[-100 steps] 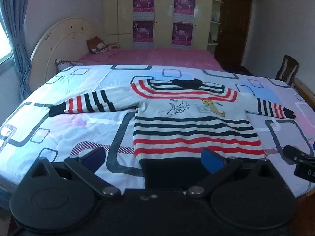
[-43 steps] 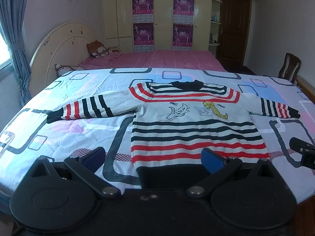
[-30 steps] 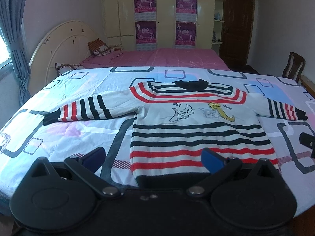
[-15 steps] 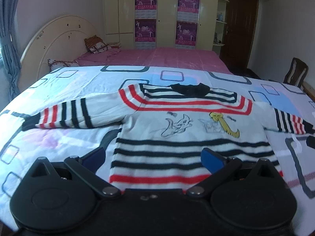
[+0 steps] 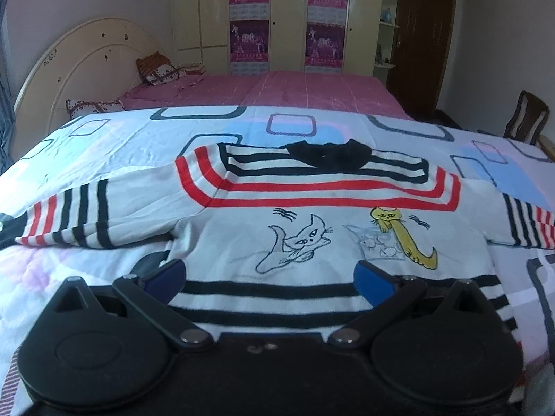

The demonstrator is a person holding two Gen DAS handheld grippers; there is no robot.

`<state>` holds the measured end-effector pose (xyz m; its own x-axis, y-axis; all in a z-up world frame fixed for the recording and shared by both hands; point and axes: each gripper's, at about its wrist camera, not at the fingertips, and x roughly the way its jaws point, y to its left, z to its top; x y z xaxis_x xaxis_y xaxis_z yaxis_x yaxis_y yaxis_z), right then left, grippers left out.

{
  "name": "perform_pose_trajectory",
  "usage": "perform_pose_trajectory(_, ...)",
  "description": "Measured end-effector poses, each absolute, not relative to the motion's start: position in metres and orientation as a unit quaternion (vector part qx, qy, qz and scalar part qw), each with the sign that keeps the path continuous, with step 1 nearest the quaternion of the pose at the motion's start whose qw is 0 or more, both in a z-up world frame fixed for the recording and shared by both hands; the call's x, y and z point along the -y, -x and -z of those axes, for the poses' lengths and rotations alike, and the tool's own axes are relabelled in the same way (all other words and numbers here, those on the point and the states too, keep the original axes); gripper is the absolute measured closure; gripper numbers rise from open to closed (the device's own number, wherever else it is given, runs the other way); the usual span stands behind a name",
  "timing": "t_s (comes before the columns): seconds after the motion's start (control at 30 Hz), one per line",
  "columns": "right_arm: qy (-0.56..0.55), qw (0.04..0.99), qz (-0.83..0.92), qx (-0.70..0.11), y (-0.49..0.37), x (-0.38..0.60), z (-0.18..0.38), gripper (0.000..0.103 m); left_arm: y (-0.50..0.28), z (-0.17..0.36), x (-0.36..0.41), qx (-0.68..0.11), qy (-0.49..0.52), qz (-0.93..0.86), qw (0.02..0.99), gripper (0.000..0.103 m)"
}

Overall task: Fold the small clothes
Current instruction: 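Grasp the black cuff of a sweater sleeve with the right tool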

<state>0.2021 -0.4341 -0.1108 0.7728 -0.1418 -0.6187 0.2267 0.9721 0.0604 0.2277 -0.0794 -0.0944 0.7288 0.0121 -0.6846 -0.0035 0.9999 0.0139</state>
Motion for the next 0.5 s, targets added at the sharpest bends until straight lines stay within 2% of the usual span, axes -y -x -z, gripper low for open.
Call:
perform_pose_trajectory(0.27,-0.102,0.919,0.168,-0.341,-0.236,0.513,0.142,0.001,-0.267,0.116,0.098,-0.37,-0.025,0.004,0.929,0.001)
perform_pose_trajectory(0.5,-0.118,0.897,0.228,-0.359,-0.256,0.573,0.171,0.001,-0.302,0.133,0.11,-0.381,-0.031,0.015,0.924,0.008)
